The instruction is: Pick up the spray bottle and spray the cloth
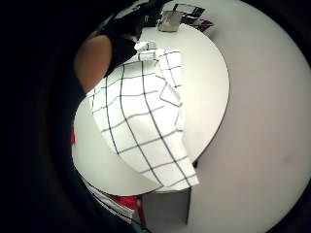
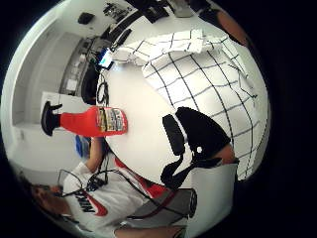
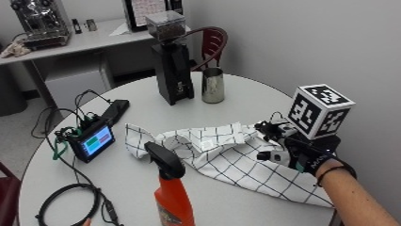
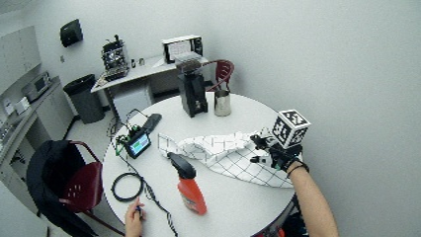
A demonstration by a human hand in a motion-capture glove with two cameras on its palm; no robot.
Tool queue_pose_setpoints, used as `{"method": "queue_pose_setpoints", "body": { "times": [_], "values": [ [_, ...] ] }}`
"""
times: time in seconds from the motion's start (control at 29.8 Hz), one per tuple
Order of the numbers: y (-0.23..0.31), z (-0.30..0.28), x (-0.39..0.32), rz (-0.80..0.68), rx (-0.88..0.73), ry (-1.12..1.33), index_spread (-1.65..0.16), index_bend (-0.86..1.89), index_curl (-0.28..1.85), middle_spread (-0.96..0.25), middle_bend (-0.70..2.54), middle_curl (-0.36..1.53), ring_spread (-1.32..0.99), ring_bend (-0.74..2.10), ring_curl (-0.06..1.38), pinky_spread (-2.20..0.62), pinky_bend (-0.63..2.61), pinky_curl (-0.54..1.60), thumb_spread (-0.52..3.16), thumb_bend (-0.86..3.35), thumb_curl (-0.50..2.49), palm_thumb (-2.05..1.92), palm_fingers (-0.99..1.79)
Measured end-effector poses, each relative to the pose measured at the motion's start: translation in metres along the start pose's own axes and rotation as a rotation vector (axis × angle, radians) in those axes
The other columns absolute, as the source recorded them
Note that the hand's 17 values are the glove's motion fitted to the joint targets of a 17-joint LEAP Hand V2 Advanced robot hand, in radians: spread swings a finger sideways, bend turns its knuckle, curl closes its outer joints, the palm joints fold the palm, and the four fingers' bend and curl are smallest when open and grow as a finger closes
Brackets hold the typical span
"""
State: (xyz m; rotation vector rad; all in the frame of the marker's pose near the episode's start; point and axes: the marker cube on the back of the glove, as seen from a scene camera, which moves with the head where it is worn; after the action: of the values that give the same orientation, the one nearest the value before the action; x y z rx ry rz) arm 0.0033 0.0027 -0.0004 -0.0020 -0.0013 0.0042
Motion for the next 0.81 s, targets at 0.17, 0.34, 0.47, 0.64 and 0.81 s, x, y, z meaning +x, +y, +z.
{"method": "queue_pose_setpoints", "body": {
  "times": [0.17,0.34,0.47,0.64,0.81],
  "values": [
    [0.007,-0.001,0.010,0.013,-0.009,0.020,-0.28,0.17,0.12,-0.03,0.33,0.15,0.01,0.33,0.15,0.16,0.34,0.15,0.67,0.31,0.11,0.49,0.60],
    [0.012,-0.002,0.015,0.020,0.000,0.019,-0.34,0.15,0.17,-0.04,0.33,0.19,0.01,0.33,0.19,0.19,0.34,0.19,0.87,0.30,0.14,0.52,0.58],
    [0.014,-0.003,0.017,0.022,0.005,0.014,-0.36,0.15,0.18,-0.04,0.32,0.22,0.01,0.32,0.20,0.20,0.33,0.21,0.97,0.28,0.16,0.53,0.57],
    [0.015,0.001,0.015,0.013,-0.003,0.011,-0.38,0.14,0.20,-0.04,0.32,0.25,0.01,0.32,0.22,0.21,0.32,0.23,1.06,0.25,0.18,0.55,0.56],
    [0.016,0.003,0.012,0.001,-0.018,0.017,-0.38,0.14,0.21,-0.04,0.31,0.27,0.01,0.32,0.24,0.22,0.32,0.25,1.10,0.22,0.20,0.56,0.56]
  ]
}}
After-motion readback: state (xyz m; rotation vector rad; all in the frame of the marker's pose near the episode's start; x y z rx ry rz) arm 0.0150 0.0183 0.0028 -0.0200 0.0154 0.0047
